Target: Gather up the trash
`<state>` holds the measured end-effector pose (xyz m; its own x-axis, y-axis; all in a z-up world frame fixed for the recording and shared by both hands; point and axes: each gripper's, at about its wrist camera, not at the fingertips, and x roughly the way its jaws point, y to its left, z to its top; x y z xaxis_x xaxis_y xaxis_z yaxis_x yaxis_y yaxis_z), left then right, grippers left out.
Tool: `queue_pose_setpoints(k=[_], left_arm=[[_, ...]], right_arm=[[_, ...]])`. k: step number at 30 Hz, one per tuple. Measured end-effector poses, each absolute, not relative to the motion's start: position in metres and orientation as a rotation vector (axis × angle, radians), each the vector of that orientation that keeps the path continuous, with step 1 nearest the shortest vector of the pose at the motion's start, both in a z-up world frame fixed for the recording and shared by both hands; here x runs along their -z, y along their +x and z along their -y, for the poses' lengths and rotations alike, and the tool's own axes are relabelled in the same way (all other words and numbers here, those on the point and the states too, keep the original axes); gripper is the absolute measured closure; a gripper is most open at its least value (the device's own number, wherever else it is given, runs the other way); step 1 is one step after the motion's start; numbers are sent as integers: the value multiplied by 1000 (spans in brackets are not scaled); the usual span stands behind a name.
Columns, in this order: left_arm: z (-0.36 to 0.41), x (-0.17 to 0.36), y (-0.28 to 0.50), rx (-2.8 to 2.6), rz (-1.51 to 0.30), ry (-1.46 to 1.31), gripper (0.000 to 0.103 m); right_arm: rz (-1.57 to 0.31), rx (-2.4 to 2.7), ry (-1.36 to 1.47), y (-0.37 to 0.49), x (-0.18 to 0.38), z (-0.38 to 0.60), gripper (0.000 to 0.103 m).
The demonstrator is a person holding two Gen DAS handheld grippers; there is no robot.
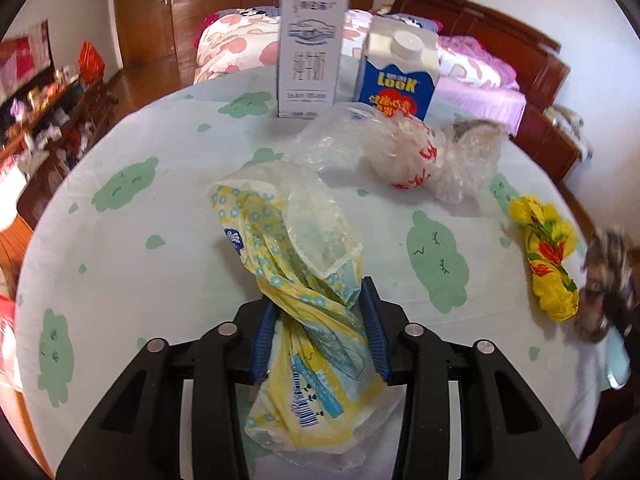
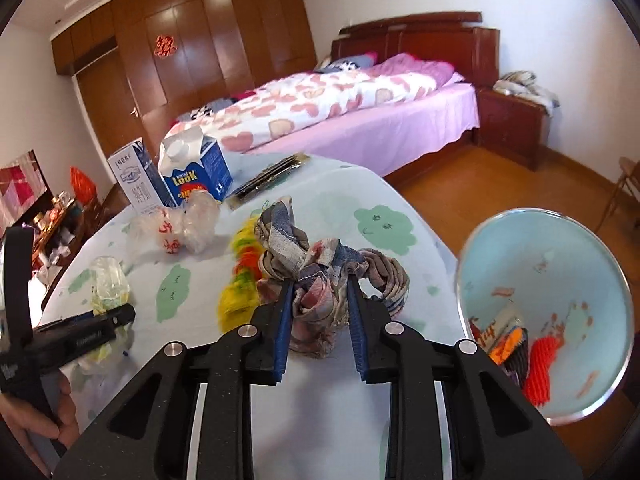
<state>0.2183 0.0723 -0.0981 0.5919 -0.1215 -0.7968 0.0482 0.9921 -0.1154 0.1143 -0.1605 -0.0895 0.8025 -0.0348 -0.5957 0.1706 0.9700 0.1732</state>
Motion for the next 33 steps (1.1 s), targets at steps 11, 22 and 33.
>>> queue_pose_setpoints(k=[11, 22, 33], left_arm=[[-74, 80, 175, 10, -837, 10, 66], [-75, 78, 148, 4, -838, 20, 66], [-53, 58, 120, 77, -765, 31, 66]], right_arm=[[-655, 161, 170, 92, 89, 168, 76], [-689, 113, 161, 73, 99, 164, 76], [-677, 150, 142, 58, 89, 162, 76]])
